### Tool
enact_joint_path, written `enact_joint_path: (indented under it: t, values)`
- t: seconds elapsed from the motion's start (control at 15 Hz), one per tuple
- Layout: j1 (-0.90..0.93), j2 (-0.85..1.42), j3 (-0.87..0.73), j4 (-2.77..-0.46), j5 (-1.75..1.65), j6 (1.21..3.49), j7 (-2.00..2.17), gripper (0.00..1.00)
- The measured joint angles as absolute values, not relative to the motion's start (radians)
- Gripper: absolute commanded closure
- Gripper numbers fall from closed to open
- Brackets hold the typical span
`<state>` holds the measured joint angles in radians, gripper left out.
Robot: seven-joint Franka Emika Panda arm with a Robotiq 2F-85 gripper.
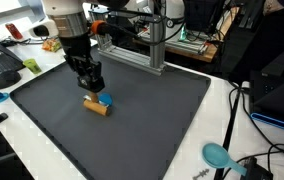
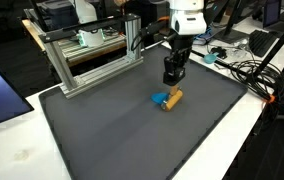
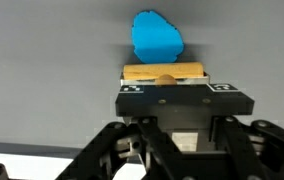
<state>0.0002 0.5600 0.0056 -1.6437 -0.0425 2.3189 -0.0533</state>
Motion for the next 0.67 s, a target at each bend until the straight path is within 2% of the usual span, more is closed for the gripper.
enact_joint_path:
  t: [0.33,0.67]
  values:
    - [0.002,0.546,-0.023,-1.657,-0.044,2.39,0.031,0.78]
    - [-0.001,0.397,-0.035,-1.707,-0.047,2.228,0.027,0.78]
